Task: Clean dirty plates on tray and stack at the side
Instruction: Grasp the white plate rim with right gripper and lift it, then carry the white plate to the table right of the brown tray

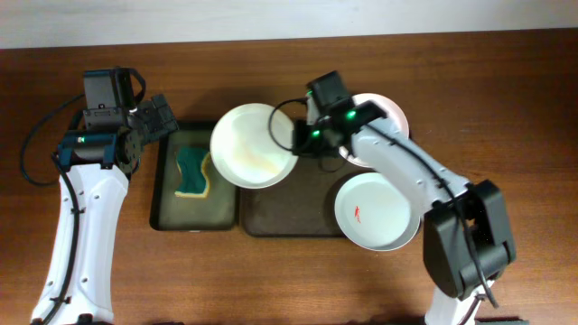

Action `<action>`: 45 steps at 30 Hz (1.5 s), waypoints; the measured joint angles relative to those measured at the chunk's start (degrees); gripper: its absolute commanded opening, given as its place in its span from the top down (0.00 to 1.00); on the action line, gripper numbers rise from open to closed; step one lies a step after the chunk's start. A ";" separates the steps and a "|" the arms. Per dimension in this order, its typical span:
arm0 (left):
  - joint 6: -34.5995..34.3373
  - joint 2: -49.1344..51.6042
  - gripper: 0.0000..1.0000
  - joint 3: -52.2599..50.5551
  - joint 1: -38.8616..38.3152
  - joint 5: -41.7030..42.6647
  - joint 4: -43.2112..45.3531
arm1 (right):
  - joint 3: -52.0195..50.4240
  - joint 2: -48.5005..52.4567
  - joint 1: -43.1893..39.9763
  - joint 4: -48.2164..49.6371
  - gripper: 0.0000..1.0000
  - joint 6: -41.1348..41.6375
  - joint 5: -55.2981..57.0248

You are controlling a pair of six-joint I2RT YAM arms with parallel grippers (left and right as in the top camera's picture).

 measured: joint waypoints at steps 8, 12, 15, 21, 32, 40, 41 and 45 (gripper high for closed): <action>0.00 0.00 0.01 0.00 0.00 0.00 -0.02 | 0.09 0.00 15.17 7.08 0.96 2.27 22.82; 0.00 0.00 0.01 0.00 0.00 -0.02 -0.02 | 0.33 0.00 19.61 7.93 0.96 0.39 34.53; 0.00 0.00 0.00 0.00 0.00 -0.02 -0.02 | 2.89 0.00 21.97 7.69 0.96 -4.09 39.65; 0.00 0.00 0.01 0.00 0.00 0.00 -0.04 | 10.82 -0.04 27.91 3.17 0.96 -13.00 55.58; 0.00 0.00 0.01 0.00 0.00 0.00 -0.02 | 11.30 -0.09 30.62 6.75 0.96 -17.25 73.85; 0.00 0.00 0.00 0.00 0.00 0.00 -0.02 | 11.30 -0.09 30.60 7.28 0.96 -16.61 74.34; 0.00 0.00 0.01 0.00 0.00 0.00 0.00 | 11.30 -0.09 30.60 7.28 0.96 -15.45 74.34; 0.00 0.02 0.01 0.00 0.00 -0.02 0.00 | 11.34 -0.09 27.52 5.35 0.96 -11.37 61.07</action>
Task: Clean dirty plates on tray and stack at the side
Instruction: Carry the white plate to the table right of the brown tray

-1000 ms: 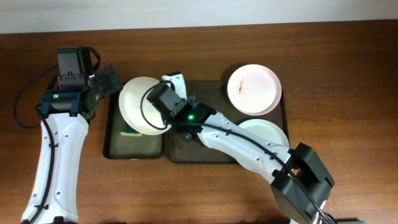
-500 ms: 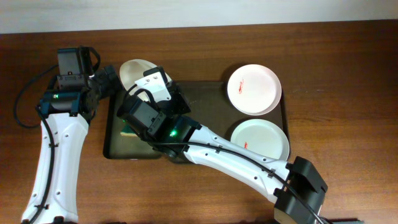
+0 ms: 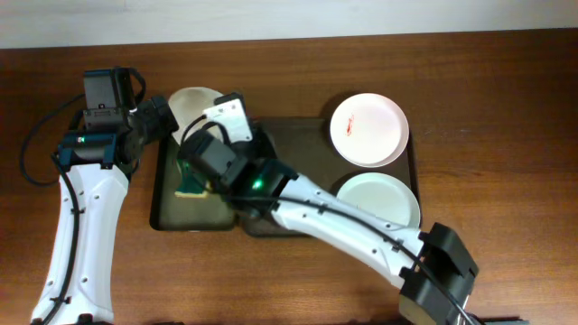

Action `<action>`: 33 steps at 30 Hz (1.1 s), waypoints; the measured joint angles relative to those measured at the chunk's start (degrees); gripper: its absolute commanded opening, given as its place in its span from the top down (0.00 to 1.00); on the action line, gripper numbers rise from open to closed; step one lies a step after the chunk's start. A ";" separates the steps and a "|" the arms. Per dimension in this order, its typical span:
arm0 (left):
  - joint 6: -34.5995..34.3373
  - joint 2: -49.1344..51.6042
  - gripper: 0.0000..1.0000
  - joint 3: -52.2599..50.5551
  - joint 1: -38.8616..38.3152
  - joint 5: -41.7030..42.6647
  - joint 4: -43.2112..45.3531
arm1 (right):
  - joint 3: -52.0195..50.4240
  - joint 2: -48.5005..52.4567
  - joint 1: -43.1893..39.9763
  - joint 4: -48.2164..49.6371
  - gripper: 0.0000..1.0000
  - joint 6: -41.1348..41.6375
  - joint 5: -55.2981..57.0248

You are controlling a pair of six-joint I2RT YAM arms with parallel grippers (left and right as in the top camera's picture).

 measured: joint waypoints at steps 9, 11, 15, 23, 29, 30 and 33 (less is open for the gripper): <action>0.00 0.00 0.01 0.00 0.00 0.02 0.00 | 0.20 -0.07 -27.87 -12.66 0.96 5.57 -54.27; 0.00 0.00 0.01 0.00 0.00 0.00 -0.02 | 0.35 -0.09 -37.83 -19.45 0.96 3.37 -64.89; 0.00 0.00 0.01 0.00 0.00 0.00 -0.17 | 0.59 -0.09 -59.14 -30.80 0.96 -1.88 -70.95; 0.00 0.00 0.01 0.00 0.00 0.02 -0.15 | 0.50 -0.11 -90.40 -39.85 0.96 -10.71 -68.13; 0.00 0.00 0.01 0.00 0.00 0.02 -0.09 | -8.92 -0.42 -94.31 -31.02 0.95 -10.29 -62.12; 0.00 0.00 0.01 0.00 0.00 0.02 -0.11 | -12.48 -0.55 -94.14 -27.02 0.94 -9.42 -61.53; 0.00 0.00 0.01 0.00 0.00 0.00 -0.17 | -18.62 -0.66 -94.09 -21.35 0.91 -7.80 -60.57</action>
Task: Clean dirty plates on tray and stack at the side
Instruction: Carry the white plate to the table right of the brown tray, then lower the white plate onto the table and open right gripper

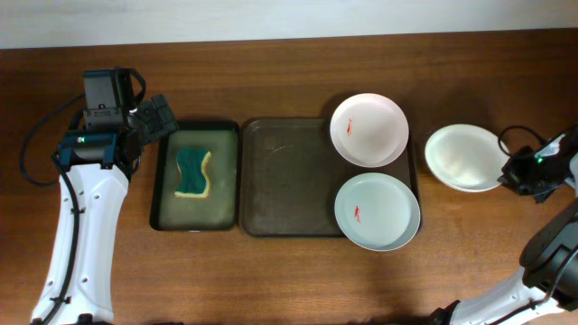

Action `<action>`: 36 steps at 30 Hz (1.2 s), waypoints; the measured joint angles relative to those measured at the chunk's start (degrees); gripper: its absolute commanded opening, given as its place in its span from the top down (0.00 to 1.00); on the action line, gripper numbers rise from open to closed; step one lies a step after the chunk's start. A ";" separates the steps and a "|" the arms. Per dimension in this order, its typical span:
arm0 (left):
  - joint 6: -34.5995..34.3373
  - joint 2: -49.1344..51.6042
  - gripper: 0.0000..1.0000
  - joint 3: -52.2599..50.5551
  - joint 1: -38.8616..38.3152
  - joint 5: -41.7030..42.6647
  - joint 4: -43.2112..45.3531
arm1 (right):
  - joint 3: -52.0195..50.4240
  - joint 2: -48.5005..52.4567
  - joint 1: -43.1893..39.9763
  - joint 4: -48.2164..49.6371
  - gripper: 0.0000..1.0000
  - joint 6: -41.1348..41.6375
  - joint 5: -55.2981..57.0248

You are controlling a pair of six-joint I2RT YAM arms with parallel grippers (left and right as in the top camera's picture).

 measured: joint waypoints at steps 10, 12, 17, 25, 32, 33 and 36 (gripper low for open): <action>0.00 0.00 0.01 0.00 0.00 0.02 0.02 | -2.10 0.00 1.33 0.35 0.46 1.66 -2.71; 0.00 0.00 0.01 0.00 0.00 0.02 0.02 | -2.10 0.00 2.91 0.39 0.87 1.51 -3.21; 0.00 0.00 0.01 0.00 0.00 0.02 0.04 | -2.14 0.00 12.90 3.65 0.96 -1.29 -3.15; 0.00 0.00 0.01 0.00 0.00 0.02 0.02 | -2.16 0.00 24.85 6.69 0.96 -2.19 7.58; 0.00 0.00 0.01 0.00 0.00 0.02 0.02 | -2.43 2.23 25.31 6.88 0.96 -2.60 4.04; 0.00 0.00 0.01 0.00 0.00 0.02 0.02 | -2.43 2.23 25.31 6.38 0.96 -2.62 3.41; 0.00 0.00 0.01 0.00 0.00 0.02 0.02 | -2.47 2.25 25.31 5.75 0.95 -2.62 2.10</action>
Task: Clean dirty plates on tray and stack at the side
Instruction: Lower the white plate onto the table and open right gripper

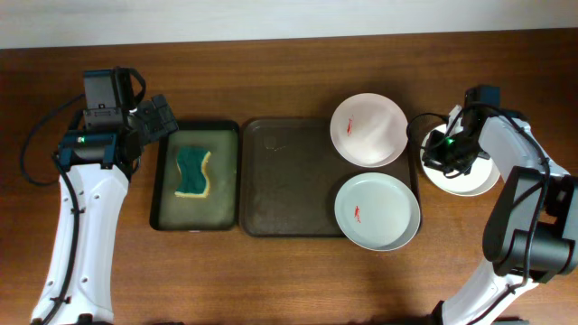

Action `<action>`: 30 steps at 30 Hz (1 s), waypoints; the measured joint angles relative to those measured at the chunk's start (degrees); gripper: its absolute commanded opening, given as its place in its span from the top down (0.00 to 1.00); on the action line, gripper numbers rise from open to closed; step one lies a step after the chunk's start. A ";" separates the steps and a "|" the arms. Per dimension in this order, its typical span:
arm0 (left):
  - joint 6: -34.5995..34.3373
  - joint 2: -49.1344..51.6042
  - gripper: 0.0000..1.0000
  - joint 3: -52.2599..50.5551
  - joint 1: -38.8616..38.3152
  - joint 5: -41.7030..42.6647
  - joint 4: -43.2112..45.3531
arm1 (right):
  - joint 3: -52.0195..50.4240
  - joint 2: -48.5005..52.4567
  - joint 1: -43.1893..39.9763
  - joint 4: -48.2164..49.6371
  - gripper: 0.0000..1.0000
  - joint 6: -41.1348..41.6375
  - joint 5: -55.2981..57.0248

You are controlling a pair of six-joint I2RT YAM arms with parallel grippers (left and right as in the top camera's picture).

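Observation:
Two white plates with red smears lie on the right side of the dark tray [284, 181]: one at the back [368, 129], one at the front [377, 210]. A plain white plate [470, 176] rests on the table just right of the tray. My right gripper [445, 150] hovers over that plate's left part; whether its fingers are apart is unclear from above. A green sponge [192, 172] lies in the small dark basin [228, 176] left of the tray. My left gripper [159, 117] sits open by the basin's back left corner.
Wooden table all around. Black cables loop beside the left arm [36, 144] and near the right wrist [424, 122]. The right arm's links [528, 194] run down the right side of the table.
My right gripper stood at the right edge of the plain plate on the table; now it is over the plate's left part, near the tray. The plate lies slightly nearer the front. Left arm unchanged.
My right gripper held a white plate over the tray's left end. Then the arm reached across to the sponge basin, the plate at its back edge. Later the plate lay on the table right of the tray, where it remains, with two smeared plates staying on the tray.

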 measured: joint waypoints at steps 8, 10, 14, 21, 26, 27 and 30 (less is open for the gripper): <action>0.00 0.00 0.01 0.00 0.00 0.00 0.00 | 0.00 0.00 -0.02 2.27 0.94 -0.09 0.35; 0.00 0.00 0.01 0.00 0.00 0.00 0.00 | 0.00 0.00 0.00 3.06 0.94 -0.13 2.47; 0.00 0.00 0.01 0.00 0.00 0.00 0.00 | -0.04 0.00 0.00 3.23 0.91 0.13 3.10; 0.00 0.00 0.00 0.00 0.00 0.00 0.00 | -3.06 0.55 2.14 5.31 0.96 0.87 2.29; 0.00 0.00 0.01 0.00 0.00 0.00 0.04 | 0.39 0.39 2.23 -3.54 0.78 0.42 -0.20; 0.00 0.00 0.00 0.00 0.00 0.00 0.04 | 2.01 -0.09 2.27 -6.12 0.76 -0.04 -0.39; 0.00 0.00 0.01 0.00 0.00 -0.02 0.04 | 7.58 -5.18 2.29 -19.91 0.68 -0.90 -1.01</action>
